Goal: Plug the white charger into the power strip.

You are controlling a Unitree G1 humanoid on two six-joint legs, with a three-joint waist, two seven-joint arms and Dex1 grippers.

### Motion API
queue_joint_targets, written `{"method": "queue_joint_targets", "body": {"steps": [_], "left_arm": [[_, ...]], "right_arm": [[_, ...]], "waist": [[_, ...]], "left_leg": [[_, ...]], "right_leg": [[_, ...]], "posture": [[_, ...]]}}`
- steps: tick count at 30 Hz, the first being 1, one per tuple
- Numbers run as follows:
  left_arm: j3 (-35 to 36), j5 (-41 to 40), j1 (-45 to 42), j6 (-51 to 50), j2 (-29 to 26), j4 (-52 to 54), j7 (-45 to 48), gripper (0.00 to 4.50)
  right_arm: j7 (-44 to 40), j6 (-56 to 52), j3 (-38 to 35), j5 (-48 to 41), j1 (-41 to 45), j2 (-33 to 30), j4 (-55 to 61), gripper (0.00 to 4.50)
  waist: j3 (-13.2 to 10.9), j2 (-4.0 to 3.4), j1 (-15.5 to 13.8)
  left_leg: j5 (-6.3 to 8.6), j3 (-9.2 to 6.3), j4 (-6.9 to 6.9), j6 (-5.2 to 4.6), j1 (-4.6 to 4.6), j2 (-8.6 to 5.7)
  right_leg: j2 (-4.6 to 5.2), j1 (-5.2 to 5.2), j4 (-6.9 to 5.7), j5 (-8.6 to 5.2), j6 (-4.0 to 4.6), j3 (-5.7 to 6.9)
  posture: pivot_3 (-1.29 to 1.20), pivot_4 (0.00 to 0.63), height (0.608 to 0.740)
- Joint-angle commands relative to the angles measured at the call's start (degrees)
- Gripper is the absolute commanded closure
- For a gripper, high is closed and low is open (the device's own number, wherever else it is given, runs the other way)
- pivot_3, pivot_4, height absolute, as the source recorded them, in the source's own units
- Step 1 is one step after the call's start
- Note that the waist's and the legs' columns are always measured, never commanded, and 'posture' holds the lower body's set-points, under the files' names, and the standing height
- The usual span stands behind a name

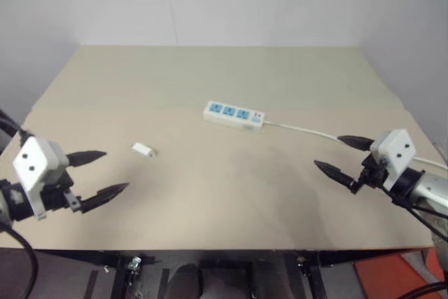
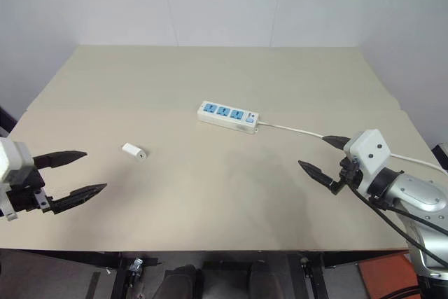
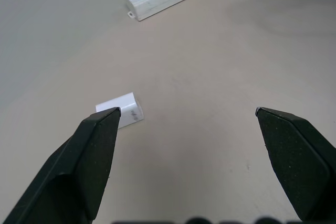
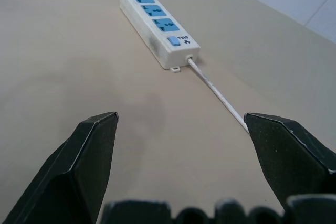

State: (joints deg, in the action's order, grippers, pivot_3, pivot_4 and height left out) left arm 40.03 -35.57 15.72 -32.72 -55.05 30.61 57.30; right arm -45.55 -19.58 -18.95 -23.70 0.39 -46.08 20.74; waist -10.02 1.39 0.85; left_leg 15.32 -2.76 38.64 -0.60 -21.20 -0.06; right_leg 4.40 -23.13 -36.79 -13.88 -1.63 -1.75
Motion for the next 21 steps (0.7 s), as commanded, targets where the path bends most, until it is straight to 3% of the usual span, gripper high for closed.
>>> {"method": "queue_joint_targets", "body": {"steps": [1,16,21], "left_arm": [[0.4,0.3,-0.5,1.2,0.2,0.0,0.2,0.0],[-0.5,0.6,-1.2,1.8,0.4,-0.5,0.4,0.0],[-3.1,-0.2,-4.3,2.4,0.6,-0.9,-0.1,0.0]], "right_arm": [[0.3,0.5,-1.0,0.1,1.3,-0.6,0.6,0.01],[0.0,0.8,-1.1,0.6,1.4,-0.5,0.2,0.01],[-1.5,3.7,3.9,3.0,8.3,0.1,-7.9,0.01]], "waist": [[0.0,0.0,0.0],[0.0,0.0,0.0],[0.0,0.0,0.2]], "left_leg": [[0.0,0.0,0.0,0.0,0.0,0.0],[0.0,0.01,0.0,0.0,0.01,0.0],[0.0,0.09,0.0,0.0,0.05,0.0]], "right_leg": [[0.0,0.0,0.0,0.0,0.0,0.0],[0.0,0.0,0.0,0.0,0.0,-0.02],[-0.01,0.0,0.0,0.02,0.0,-0.08]], "posture": [[0.0,0.15,0.74],[0.0,0.15,0.74],[0.0,0.15,0.74]]}}
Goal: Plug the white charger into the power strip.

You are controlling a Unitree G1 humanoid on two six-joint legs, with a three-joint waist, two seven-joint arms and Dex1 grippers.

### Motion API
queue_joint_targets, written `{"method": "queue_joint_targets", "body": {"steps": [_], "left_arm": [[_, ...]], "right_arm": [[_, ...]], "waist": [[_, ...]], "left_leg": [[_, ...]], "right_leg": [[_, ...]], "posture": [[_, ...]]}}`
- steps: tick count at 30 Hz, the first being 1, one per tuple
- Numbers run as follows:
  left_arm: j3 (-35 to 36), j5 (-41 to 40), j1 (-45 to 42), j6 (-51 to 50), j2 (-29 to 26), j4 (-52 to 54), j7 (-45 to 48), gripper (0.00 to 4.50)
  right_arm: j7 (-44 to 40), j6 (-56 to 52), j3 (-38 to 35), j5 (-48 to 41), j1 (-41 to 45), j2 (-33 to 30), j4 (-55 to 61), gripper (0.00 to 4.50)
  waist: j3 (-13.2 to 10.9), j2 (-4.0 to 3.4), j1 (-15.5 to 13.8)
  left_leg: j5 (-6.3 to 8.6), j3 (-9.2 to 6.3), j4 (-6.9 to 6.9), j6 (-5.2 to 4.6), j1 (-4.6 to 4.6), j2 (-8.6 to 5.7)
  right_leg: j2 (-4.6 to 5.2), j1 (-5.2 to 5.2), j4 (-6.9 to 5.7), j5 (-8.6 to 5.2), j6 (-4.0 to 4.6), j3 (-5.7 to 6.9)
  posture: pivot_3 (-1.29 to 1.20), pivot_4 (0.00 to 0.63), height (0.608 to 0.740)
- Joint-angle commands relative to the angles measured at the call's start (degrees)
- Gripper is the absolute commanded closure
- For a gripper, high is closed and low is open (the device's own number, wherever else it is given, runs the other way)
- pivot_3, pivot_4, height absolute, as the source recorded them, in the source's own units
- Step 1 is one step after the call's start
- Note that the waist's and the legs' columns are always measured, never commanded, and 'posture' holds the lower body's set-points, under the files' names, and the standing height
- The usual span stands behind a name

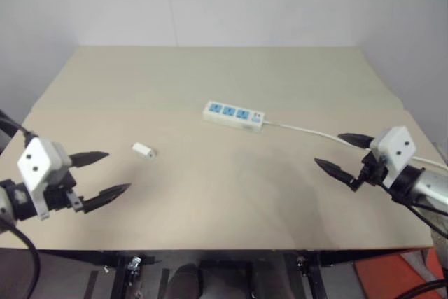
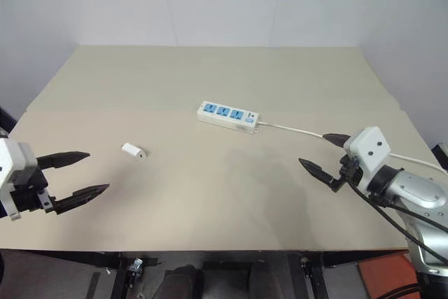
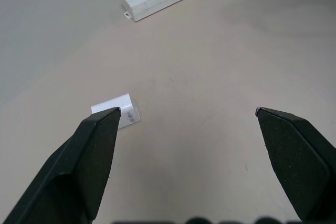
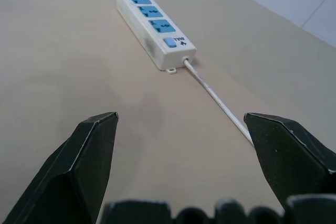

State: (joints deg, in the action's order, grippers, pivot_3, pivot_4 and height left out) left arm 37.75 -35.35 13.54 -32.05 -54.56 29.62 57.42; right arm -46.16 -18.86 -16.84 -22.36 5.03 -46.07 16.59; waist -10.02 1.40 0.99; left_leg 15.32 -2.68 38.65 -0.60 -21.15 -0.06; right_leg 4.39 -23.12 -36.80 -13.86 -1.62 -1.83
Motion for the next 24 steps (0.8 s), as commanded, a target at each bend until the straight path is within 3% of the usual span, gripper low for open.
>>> {"method": "queue_joint_targets", "body": {"steps": [1,9,13,20,24], "left_arm": [[-1.4,-0.6,-2.9,1.8,0.1,-0.1,-0.1,0.0],[-10.3,-1.0,-11.9,2.6,0.6,-1.7,-0.4,0.0],[-15.1,-0.5,-16.6,3.3,1.5,-2.8,-0.8,0.0],[-19.5,0.8,-21.6,5.1,2.2,-4.9,-0.3,0.0],[-20.2,1.3,-22.0,5.5,2.7,-5.0,-0.6,0.0]], "right_arm": [[-1.2,3.7,2.8,2.3,5.2,0.2,-5.7,0.01],[-2.8,10.3,12.5,8.7,23.1,6.2,-28.6,0.01],[-1.6,16.5,16.4,13.6,34.3,11.4,-47.2,0.01],[1.8,26.2,18.6,19.6,48.0,17.4,-73.4,0.01],[4.9,29.0,18.7,22.3,52.4,19.4,-82.0,0.01]], "waist": [[0.0,0.0,0.0],[0.0,0.01,0.3],[0.0,0.01,0.5],[0.0,0.0,1.2],[0.0,0.0,1.6]], "left_leg": [[0.0,0.03,0.01,0.0,0.02,0.01],[0.0,0.12,-0.01,0.0,0.0,-0.01],[0.0,0.14,-0.01,0.0,-0.01,-0.01],[0.0,0.15,-0.11,0.01,-0.15,-0.04],[0.0,0.13,-0.32,0.02,-0.21,-0.05]], "right_leg": [[-0.01,0.0,-0.01,0.01,0.0,-0.02],[-0.03,-0.08,-0.01,0.05,-0.02,-0.12],[-0.03,-0.12,-0.03,0.06,-0.01,-0.15],[0.01,-0.3,0.05,0.08,-0.02,-0.23],[0.02,-0.57,0.04,0.09,-0.03,-0.53]], "posture": [[0.0,0.15,0.74],[0.0,0.15,0.74],[0.0,0.15,0.74],[0.0,0.15,0.74],[0.0,0.15,0.74]]}}
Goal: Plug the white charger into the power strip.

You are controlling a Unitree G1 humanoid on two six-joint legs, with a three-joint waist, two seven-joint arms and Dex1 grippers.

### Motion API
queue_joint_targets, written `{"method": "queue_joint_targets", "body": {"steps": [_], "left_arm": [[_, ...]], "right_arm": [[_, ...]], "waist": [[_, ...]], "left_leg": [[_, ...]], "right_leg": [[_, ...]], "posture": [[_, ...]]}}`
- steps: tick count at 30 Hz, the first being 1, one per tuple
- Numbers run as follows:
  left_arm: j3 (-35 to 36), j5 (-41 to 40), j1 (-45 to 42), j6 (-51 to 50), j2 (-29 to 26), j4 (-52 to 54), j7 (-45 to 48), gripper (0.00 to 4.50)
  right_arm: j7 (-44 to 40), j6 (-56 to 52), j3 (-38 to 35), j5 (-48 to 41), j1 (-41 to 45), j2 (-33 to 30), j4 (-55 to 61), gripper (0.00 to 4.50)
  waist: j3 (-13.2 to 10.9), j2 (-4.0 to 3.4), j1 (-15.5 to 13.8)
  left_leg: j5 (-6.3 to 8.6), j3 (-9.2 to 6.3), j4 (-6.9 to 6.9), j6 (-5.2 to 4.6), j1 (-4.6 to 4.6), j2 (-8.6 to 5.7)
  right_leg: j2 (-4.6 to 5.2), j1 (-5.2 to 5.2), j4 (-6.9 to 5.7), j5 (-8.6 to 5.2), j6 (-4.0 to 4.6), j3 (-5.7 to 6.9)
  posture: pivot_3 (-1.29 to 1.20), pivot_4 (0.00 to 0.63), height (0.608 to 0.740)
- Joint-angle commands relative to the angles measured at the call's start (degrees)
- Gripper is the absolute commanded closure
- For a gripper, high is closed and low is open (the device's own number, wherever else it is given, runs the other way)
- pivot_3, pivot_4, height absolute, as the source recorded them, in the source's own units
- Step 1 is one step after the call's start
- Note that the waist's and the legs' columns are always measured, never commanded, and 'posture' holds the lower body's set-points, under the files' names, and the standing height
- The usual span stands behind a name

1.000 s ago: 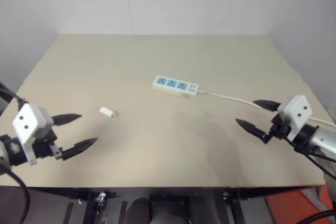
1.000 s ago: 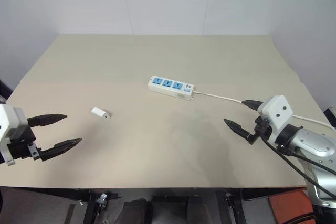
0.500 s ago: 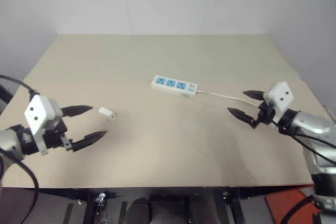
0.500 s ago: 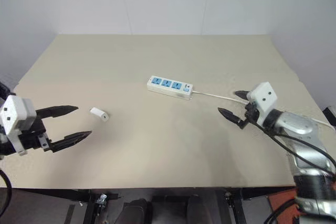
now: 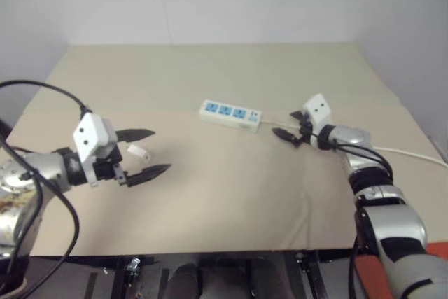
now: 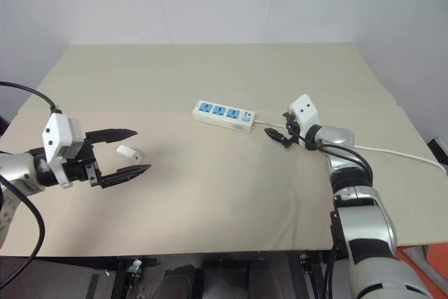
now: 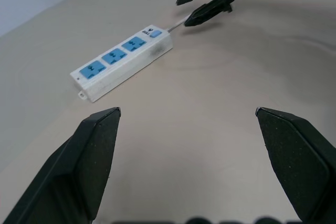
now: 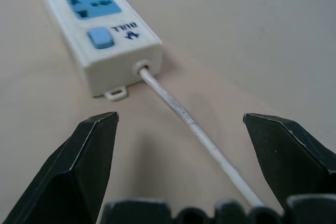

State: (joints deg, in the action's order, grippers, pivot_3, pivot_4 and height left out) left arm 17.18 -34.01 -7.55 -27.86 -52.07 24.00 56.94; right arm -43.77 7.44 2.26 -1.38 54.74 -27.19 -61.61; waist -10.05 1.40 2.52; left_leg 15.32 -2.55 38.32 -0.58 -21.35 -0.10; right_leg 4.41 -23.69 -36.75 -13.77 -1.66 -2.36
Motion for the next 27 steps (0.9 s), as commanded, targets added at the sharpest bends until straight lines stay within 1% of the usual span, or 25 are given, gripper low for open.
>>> {"method": "queue_joint_targets", "body": {"steps": [1,4,7,10,12,13,15,20,21,24,25,27], "left_arm": [[0.2,0.0,-0.9,1.4,0.3,0.7,-0.2,0.0],[0.1,0.1,-0.9,1.5,0.4,0.9,-0.3,0.0],[0.3,0.0,-0.5,1.5,0.4,1.3,-0.1,0.0],[0.9,-0.1,0.1,1.4,0.2,1.7,0.0,0.0],[1.4,-0.2,0.4,1.3,0.1,1.8,0.0,0.0],[1.6,-0.2,0.6,1.2,0.0,1.9,0.0,0.0],[1.9,-0.3,1.0,1.2,-0.2,2.0,0.2,0.0],[2.0,-0.4,1.3,1.2,-0.4,1.9,0.3,0.0],[1.9,-0.3,1.2,1.2,-0.4,1.8,0.4,0.0],[1.7,-0.4,1.0,1.2,-0.4,1.6,0.5,0.0],[1.7,-0.4,0.9,1.2,-0.4,1.6,0.5,0.0],[1.6,-0.4,0.9,1.1,-0.4,1.6,0.6,0.0]], "right_arm": [[3.4,3.0,-0.4,1.8,3.5,1.0,-5.4,0.01],[5.8,2.5,-0.6,3.0,5.8,2.6,-9.1,0.01],[9.5,1.2,-0.6,4.4,7.0,3.7,-11.5,0.01],[9.8,-0.2,-0.5,5.3,7.4,4.3,-12.7,0.01],[8.5,-0.4,-0.5,5.7,7.4,4.5,-12.9,0.38],[6.5,-0.2,-0.5,5.5,7.2,4.5,-12.8,0.56],[3.0,0.1,-0.5,5.3,6.8,4.4,-12.2,1.2],[-1.5,0.8,-0.2,5.7,5.5,4.0,-11.3,2.94],[-2.5,1.1,0.0,5.7,5.1,3.9,-11.0,3.36],[-5.5,2.0,0.0,5.5,4.0,3.6,-9.9,4.27],[-6.7,2.2,0.1,5.4,3.5,3.4,-9.2,4.47],[-9.0,2.8,0.3,5.2,2.5,3.1,-7.8,4.47]], "waist": [[0.0,0.01,0.2],[0.0,0.0,0.4],[0.0,0.0,1.0],[0.0,0.0,1.3],[0.0,0.0,1.4],[0.0,0.0,1.4],[0.0,0.0,1.4],[0.0,0.0,1.5],[0.0,0.0,1.6],[0.0,0.0,1.7],[0.0,0.0,1.7],[0.0,0.01,1.7]], "left_leg": [[0.0,0.02,-0.04,0.0,-0.08,0.0],[-0.15,0.06,-0.04,0.25,-0.55,0.03],[-0.15,0.05,-0.04,0.26,-0.61,0.02],[-0.16,0.03,-0.04,0.27,-0.61,0.01],[-0.16,0.03,-0.04,0.27,-0.59,0.01],[-0.16,0.03,-0.04,0.27,-0.58,0.01],[-0.16,0.02,-0.04,0.27,-0.58,0.01],[-0.16,0.01,-0.04,0.27,-0.54,0.01],[-0.16,0.01,-0.04,0.27,-0.52,0.02],[-0.16,0.03,-0.04,0.27,-0.45,0.03],[-0.16,0.03,-0.04,0.27,-0.44,0.03],[-0.16,0.04,-0.04,0.27,-0.38,0.03]], "right_leg": [[0.0,-0.14,-0.01,0.0,0.0,-0.04],[-0.01,-0.67,-0.35,0.02,-0.02,-0.1],[0.0,-0.68,-0.34,0.05,-0.06,-0.1],[0.01,-0.65,-0.32,0.07,-0.1,-0.1],[0.0,-0.64,-0.33,0.08,-0.1,-0.1],[0.0,-0.64,-0.33,0.08,-0.1,-0.1],[0.0,-0.63,-0.33,0.08,-0.1,-0.09],[0.0,-0.6,-0.33,0.08,-0.11,-0.09],[-0.01,-0.59,-0.33,0.08,-0.11,-0.09],[-0.02,-0.58,-0.33,0.08,-0.11,-0.11],[-0.02,-0.57,-0.34,0.08,-0.11,-0.12],[-0.02,-0.53,-0.33,0.08,-0.11,-0.13]], "posture": [[0.0,0.15,0.74],[0.0,0.15,0.74],[0.0,0.15,0.74],[0.0,0.15,0.74],[0.0,0.15,0.74],[0.0,0.15,0.74],[0.0,0.15,0.74],[0.0,0.15,0.74],[0.0,0.15,0.74],[0.0,0.15,0.74],[0.0,0.15,0.74],[0.0,0.15,0.74]]}}
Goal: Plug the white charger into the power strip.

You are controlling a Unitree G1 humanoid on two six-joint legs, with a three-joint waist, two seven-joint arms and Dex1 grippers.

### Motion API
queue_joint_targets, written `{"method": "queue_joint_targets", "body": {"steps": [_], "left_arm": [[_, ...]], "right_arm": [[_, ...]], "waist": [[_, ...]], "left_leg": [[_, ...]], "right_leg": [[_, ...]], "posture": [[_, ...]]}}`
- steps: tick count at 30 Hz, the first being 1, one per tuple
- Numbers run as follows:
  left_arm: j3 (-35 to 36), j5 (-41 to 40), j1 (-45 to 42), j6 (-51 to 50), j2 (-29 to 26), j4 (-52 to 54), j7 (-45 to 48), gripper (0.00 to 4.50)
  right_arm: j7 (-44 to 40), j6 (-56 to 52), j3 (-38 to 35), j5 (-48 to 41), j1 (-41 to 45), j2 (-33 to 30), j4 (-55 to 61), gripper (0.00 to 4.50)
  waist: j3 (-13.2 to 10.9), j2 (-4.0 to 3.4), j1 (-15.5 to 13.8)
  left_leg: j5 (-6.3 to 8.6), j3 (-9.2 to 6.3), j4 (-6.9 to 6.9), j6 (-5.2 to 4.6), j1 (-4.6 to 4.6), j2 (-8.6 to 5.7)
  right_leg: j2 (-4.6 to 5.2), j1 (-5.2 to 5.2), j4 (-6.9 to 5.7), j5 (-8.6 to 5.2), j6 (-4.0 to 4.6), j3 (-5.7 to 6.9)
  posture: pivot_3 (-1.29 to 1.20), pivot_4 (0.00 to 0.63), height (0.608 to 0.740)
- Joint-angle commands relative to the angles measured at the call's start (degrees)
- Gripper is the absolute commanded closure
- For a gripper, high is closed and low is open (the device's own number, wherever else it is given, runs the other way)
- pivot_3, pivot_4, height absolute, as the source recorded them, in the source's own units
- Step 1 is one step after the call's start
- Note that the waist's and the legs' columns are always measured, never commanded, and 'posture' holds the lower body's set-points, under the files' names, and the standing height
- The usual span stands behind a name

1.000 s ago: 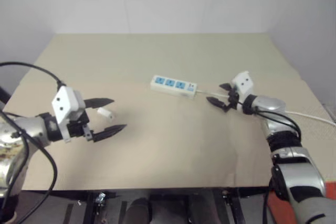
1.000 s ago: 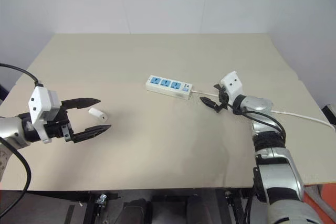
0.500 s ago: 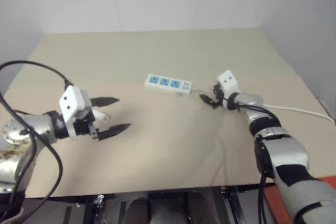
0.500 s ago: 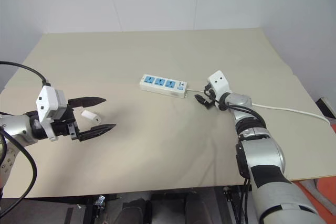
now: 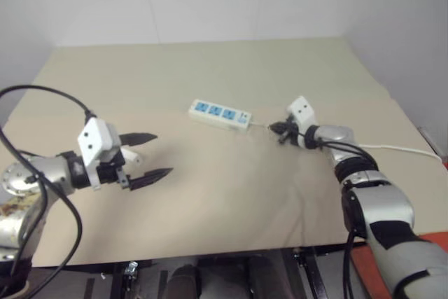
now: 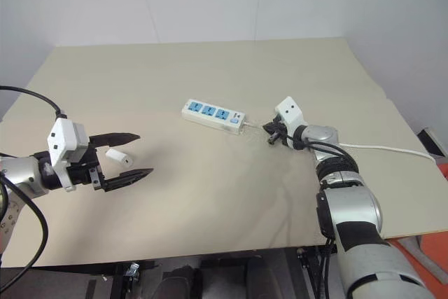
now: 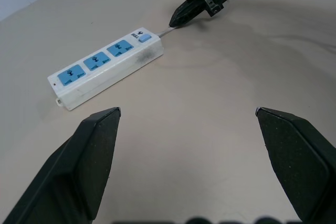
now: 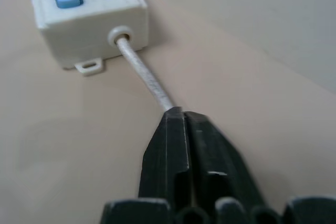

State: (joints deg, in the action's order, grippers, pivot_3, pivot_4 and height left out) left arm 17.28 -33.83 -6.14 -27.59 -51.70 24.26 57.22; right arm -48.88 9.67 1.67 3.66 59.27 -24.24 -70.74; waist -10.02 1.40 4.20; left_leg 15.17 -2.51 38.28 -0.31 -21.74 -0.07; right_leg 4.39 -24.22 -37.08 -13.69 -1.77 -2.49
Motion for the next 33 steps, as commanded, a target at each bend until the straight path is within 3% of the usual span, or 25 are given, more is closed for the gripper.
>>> {"method": "queue_joint_targets", "body": {"steps": [1,8,18,26,33], "left_arm": [[1.5,-0.6,-0.6,0.9,-0.7,1.2,0.4,0.0],[0.9,-0.6,-1.0,0.8,-0.6,0.7,0.7,0.0],[1.1,-1.1,-0.1,-0.1,-0.7,1.2,1.1,0.0],[0.4,-1.1,-0.9,-0.2,-0.8,0.5,1.5,0.0],[-0.6,-0.8,-2.4,0.0,-0.7,-0.4,2.1,0.0]], "right_arm": [[-5.3,0.7,0.9,0.0,-2.6,0.1,2.2,4.47],[-14.8,-0.1,2.2,-1.4,-9.3,-1.8,13.3,4.47],[-27.0,-12.7,3.5,-9.3,-29.7,-10.8,48.6,4.47],[-26.0,-19.0,1.2,-13.7,-35.9,-15.9,59.1,4.47],[-21.4,-17.9,-1.2,-16.0,-33.5,-15.0,58.6,4.47]], "waist": [[0.0,0.0,0.0],[0.0,0.02,-0.1],[0.0,0.02,-1.1],[0.1,0.05,-1.8],[0.0,0.05,-1.7]], "left_leg": [[0.0,0.0,0.0,0.0,0.01,0.0],[0.0,0.0,0.0,0.0,0.07,0.0],[0.01,-0.06,0.0,-0.01,0.04,0.0],[0.01,0.01,0.04,0.0,0.22,-0.02],[0.01,0.03,0.08,0.0,0.22,-0.02]], "right_leg": [[0.0,0.01,0.0,0.0,0.0,-0.01],[0.0,0.03,-0.01,0.0,0.0,-0.02],[0.02,0.04,0.01,0.0,-0.01,0.04],[0.02,0.12,0.03,0.0,0.0,0.01],[0.01,0.1,0.0,0.0,0.0,0.0]], "posture": [[0.0,0.15,0.74],[0.0,0.15,0.74],[0.0,0.15,0.74],[0.0,0.15,0.74],[0.0,0.15,0.74]]}}
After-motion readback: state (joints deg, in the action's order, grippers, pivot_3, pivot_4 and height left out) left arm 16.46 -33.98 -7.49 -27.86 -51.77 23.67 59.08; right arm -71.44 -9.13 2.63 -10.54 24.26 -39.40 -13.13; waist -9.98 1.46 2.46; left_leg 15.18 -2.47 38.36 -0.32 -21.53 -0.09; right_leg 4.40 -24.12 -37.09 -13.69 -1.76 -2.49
